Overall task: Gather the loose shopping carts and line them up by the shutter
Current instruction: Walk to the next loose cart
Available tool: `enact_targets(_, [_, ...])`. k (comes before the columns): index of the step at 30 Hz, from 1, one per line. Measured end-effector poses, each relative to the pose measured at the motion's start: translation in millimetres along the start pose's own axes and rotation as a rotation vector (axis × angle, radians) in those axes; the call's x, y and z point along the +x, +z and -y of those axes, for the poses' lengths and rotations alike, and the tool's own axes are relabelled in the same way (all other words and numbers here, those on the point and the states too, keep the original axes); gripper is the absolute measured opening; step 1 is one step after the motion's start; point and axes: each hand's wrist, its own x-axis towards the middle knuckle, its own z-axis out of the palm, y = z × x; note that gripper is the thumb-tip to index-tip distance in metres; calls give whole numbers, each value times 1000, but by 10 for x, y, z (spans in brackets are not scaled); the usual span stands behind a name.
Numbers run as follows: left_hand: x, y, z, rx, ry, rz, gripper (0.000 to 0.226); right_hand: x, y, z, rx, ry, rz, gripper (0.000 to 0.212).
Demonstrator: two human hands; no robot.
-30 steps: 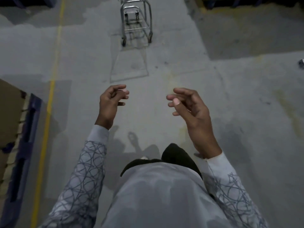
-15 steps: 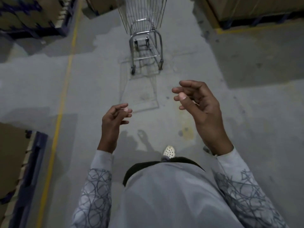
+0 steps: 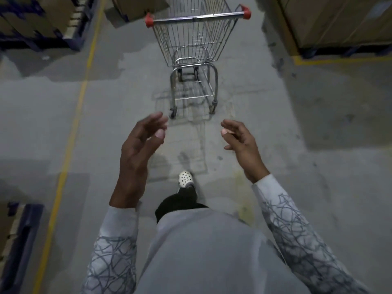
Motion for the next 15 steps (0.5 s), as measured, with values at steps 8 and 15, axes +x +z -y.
enact_targets(8, [2139, 31, -376, 67, 163, 183, 58, 1564, 456, 226, 2, 233, -30, 38])
enact_targets(15, [3430, 200, 555, 40, -235, 168, 63, 2532, 347, 1371, -16, -133, -19, 42])
